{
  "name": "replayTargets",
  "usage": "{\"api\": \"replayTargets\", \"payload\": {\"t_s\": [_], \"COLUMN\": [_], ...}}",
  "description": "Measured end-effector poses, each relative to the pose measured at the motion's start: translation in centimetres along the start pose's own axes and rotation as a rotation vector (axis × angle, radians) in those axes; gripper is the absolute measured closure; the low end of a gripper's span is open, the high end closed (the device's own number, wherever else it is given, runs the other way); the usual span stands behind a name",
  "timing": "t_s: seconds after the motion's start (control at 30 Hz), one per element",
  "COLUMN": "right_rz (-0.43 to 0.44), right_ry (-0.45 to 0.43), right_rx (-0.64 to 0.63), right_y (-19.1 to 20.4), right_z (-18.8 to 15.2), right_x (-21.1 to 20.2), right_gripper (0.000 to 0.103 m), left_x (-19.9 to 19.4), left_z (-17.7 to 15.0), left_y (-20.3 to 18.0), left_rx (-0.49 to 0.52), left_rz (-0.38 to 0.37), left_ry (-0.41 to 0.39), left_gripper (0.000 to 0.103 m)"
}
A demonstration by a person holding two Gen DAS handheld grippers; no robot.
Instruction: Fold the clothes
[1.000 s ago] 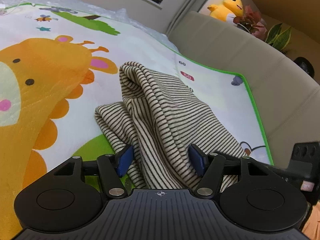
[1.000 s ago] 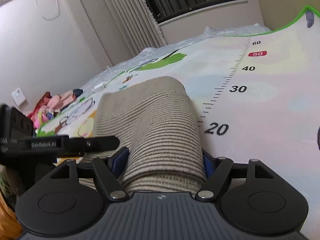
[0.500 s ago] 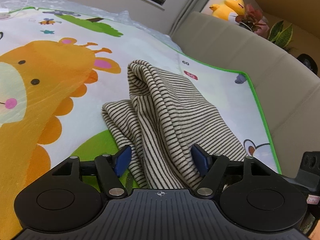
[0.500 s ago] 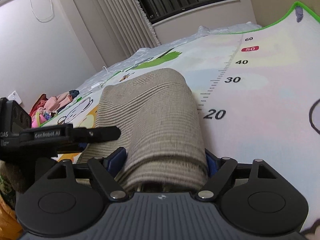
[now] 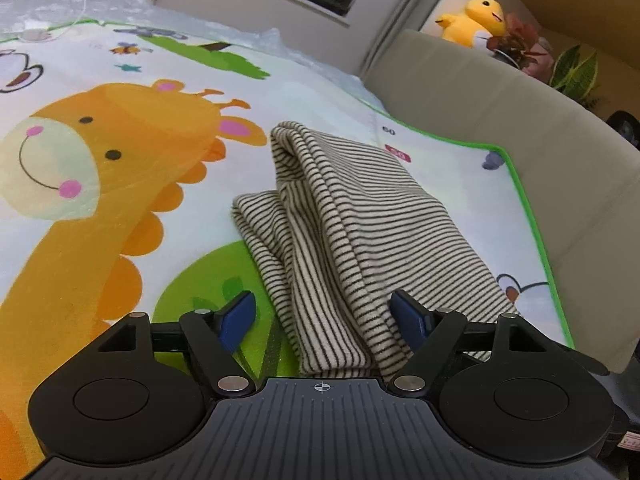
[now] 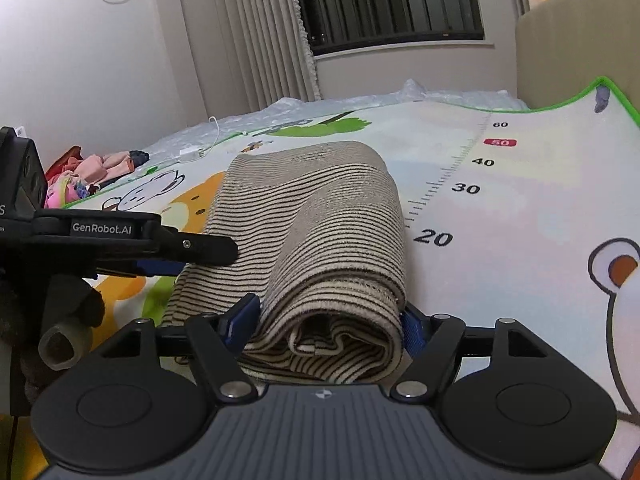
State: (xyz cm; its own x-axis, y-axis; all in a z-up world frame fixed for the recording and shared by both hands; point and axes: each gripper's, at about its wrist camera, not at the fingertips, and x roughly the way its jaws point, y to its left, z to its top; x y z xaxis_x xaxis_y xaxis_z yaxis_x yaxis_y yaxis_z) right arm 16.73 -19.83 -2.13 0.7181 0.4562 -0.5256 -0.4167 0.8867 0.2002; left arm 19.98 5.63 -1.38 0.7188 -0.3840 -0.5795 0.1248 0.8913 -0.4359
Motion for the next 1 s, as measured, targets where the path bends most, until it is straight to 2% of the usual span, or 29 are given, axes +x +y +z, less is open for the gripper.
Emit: {"api": "replayTargets", "payload": {"t_s": [0.17, 0.23, 0.3, 0.37, 0.5, 0.63, 0.73, 0.87, 1.0], "right_rz": [-0.001, -0.004, -0.019, -0.035, -0.032, -0.073, -0.046, -0.032, -0.044], "right_ry": [-0.002, -0.008, -0.017, -0.027, -0.025, 0.049, 0.061, 0.032, 0.022], "right_rx": [-0.007, -0.018, -0.031, -0.04, 0.013, 0.075, 0.077, 0.081, 0.064], "right_y": [0.0, -0.1, -0.4, -0.8, -3.0, -5.3, -6.1, -6.4, -6.0], "right_z": [-0.1, -0.3, -0.6, -1.0, -2.1, -3.5, -4.2, -4.8, -4.9], "right_x": [-0.3, -0.6, -1.0, -1.6, -3.6, -4.7, -5.3, -5.4, -5.3], "right_gripper": [0.027, 0.023, 0.007, 0.0, 0.0, 0.0, 0.0, 0.0, 0.0], "left_x": [-0.4, -0.7, -1.3, -2.2, -4.1, -5.0, -5.1, -4.6, -4.3], "left_z": [-0.3, -0.5, -1.0, -2.1, -5.4, -9.1, -11.2, -12.5, -12.8], "left_y": [-0.8, -1.0, -1.4, -2.3, -4.7, -6.5, -7.9, -9.7, -9.8], "left_rx": [0.009, 0.005, 0.0, 0.006, 0.047, 0.027, 0.059, 0.139, 0.159], "left_rz": [0.038, 0.055, 0.078, 0.118, 0.214, 0.3, 0.384, 0.487, 0.504], "left_ry": [-0.014, -0.026, -0.048, -0.096, -0.145, -0.122, -0.144, -0.135, -0.138], "left_gripper": [0.022, 0.022, 0.022, 0.015, 0.007, 0.001, 0.0, 0.0, 0.0]}}
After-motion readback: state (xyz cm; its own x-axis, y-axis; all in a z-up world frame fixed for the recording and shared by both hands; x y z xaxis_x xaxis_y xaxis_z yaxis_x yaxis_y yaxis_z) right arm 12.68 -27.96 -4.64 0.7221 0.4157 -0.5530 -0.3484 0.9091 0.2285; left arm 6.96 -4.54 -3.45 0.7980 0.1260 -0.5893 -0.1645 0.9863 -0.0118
